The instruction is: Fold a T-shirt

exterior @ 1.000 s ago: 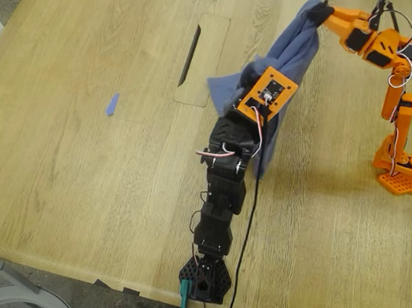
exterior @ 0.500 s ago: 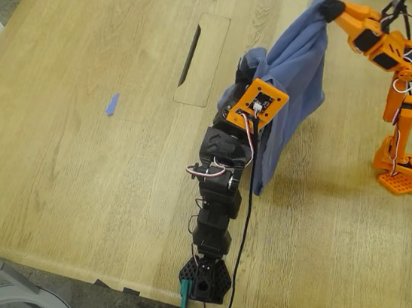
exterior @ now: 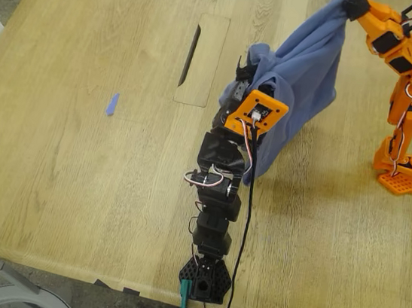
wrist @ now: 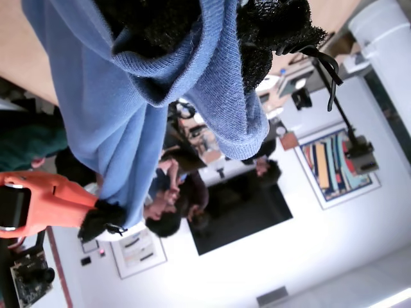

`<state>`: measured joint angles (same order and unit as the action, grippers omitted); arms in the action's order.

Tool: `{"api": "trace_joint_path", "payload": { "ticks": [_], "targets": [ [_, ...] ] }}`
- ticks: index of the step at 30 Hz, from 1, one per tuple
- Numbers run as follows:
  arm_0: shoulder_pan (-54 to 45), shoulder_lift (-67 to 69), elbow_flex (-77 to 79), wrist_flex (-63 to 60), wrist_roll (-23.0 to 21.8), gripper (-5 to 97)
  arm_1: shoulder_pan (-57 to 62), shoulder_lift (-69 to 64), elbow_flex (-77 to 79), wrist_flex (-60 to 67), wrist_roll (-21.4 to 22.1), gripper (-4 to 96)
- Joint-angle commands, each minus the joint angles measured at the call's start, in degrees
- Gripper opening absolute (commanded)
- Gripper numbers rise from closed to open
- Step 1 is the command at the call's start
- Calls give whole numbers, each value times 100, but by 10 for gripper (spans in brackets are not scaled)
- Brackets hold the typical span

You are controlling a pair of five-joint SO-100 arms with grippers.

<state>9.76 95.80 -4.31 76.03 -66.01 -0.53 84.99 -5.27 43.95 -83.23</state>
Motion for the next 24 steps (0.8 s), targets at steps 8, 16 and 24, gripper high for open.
{"api": "trace_joint_path", "payload": {
  "ticks": [8,16,24],
  "targets": [
    [466,809,-88,-378,-26,0,-677,554,-272,-132,-88,-1],
    [1178,923,-79,-352,-18,0,-1301,747,-264,-9,-193,-1],
    [2153,993,-79,-26,0,-1,-2153,773,-264,114,-352,0]
  ]
}}
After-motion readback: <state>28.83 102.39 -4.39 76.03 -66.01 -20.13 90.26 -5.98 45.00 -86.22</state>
